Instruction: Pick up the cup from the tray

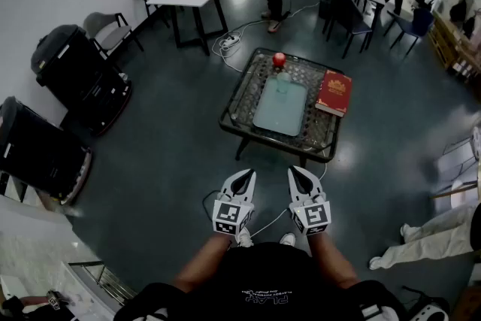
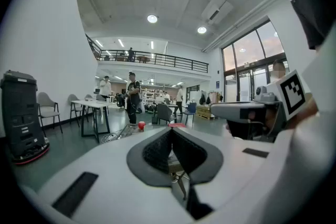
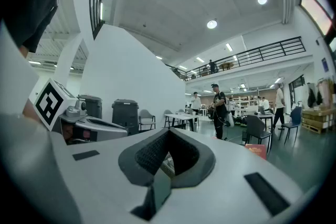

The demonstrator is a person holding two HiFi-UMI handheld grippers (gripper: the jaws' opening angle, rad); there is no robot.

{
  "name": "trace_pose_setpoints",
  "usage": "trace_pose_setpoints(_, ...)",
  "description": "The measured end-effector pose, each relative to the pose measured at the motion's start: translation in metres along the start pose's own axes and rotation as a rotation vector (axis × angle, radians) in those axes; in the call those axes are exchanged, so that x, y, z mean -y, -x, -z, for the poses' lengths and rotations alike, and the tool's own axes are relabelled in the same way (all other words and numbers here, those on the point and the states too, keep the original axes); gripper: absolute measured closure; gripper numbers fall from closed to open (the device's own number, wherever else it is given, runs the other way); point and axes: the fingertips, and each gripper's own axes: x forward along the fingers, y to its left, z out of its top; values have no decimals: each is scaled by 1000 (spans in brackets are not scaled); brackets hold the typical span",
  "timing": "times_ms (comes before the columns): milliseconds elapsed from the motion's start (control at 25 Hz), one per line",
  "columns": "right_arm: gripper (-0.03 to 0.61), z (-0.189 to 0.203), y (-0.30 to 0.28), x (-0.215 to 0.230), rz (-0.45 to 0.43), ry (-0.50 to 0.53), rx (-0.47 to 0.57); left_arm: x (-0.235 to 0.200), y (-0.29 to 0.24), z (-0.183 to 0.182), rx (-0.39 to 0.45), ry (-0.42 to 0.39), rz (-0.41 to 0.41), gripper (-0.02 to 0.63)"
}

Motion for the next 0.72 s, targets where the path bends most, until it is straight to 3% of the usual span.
trace_pose_setpoints(200,571,-8,10,8,-13,16,16,8,0,-10,36,-28,-44,606)
trace_pose_setpoints(720,571,-11,29,16,-32,17,24,34,0,-1,9,-16,-45,606)
